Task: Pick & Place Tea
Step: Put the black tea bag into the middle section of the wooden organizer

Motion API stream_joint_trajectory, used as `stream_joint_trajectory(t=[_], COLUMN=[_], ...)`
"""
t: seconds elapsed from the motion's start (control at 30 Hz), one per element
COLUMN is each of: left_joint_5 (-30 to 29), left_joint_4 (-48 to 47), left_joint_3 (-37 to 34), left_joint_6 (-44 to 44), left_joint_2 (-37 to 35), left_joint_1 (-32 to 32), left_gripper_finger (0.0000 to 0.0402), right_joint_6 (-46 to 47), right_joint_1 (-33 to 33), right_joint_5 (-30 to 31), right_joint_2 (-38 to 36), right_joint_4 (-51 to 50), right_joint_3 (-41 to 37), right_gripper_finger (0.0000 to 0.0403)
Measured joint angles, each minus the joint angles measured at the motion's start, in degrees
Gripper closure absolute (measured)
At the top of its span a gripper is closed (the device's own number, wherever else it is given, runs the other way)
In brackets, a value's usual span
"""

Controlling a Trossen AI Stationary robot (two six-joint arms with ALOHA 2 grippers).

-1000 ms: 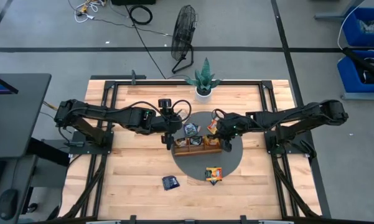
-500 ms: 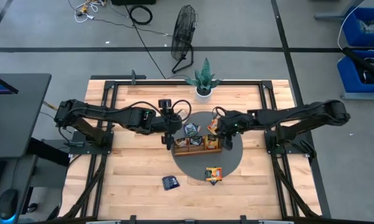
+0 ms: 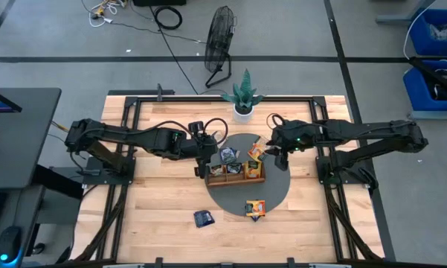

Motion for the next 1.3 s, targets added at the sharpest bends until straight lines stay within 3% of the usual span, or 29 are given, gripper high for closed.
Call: stream_joint_trajectory(t=[0.33,0.5,0.67,0.8,0.97,1.17,1.3], left_joint_5=[2.9,8.4,11.8,13.4,22.7,22.6,21.1], left_joint_4=[1.9,14.0,23.3,23.3,24.4,24.1,23.6], left_joint_3=[-0.1,-4.1,-10.9,-15.7,-19.9,-21.4,-21.4], left_joint_6=[-3.0,1.1,-3.5,-10.2,-20.3,-23.4,-31.7], left_joint_2=[0.2,0.2,0.2,-0.1,0.5,0.5,1.4], left_joint_1=[-0.3,-2.4,-3.1,-3.4,-7.8,-15.7,-17.4], left_gripper_finger=[0.0230,0.0230,0.0230,0.0230,0.0230,0.0220,0.0191], right_joint_6=[19.7,31.3,39.0,40.3,39.0,37.5,36.4], right_joint_1=[10.0,18.3,26.2,30.6,33.7,37.2,38.6], right_joint_5=[2.7,9.0,17.5,22.2,23.3,27.3,29.2], right_joint_2=[-2.9,-2.8,-2.8,-2.8,-2.8,-2.8,-2.8], right_joint_4=[-10.3,-10.1,-12.5,-15.0,-17.1,-18.1,-17.2], right_joint_3=[0.0,0.0,0.0,0.0,0.0,-0.1,-1.7], right_gripper_finger=[0.0281,0.0292,0.0293,0.0293,0.0293,0.0293,0.0293])
